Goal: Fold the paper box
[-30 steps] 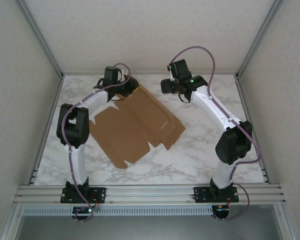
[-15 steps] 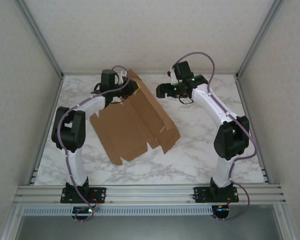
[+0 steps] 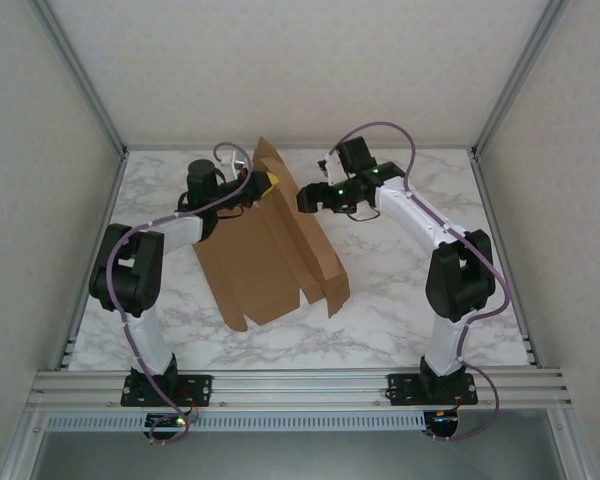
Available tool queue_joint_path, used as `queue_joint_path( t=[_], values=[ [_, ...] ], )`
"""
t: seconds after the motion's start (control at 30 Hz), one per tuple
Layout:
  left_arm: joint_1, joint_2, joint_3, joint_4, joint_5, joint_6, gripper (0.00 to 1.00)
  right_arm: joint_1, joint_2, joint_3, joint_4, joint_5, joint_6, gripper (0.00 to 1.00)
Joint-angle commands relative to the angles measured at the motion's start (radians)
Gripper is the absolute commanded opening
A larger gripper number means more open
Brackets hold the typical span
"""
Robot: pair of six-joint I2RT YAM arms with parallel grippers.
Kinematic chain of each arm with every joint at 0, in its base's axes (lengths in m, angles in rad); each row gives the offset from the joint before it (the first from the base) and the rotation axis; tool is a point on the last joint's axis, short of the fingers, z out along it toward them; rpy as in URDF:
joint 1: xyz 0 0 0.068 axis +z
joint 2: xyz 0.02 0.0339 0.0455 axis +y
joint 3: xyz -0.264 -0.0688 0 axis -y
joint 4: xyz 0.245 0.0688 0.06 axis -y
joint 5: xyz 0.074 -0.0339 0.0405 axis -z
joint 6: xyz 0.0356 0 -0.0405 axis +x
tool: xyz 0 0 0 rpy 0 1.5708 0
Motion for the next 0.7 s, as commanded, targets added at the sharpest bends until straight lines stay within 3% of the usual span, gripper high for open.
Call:
queue_joint_path(
  t=[0.0, 0.3, 0.67],
  values=[
    [0.017, -0.04, -0.012, 0.004, 0.041, 0.071, 0.0, 0.082, -0.021, 0.012, -0.022, 0.115, -0.026, 0.83],
    [0.035, -0.053, -0.044, -0.099, 0.029, 0.128, 0.0, 0.222, 0.049, 0.089, -0.094, 0.341, -0.082, 0.68],
    [0.036, -0.087, -0.069, -0.188, -0.019, 0.163, 0.15, 0.279, 0.088, 0.069, -0.062, 0.387, -0.084, 0.55]
  ],
)
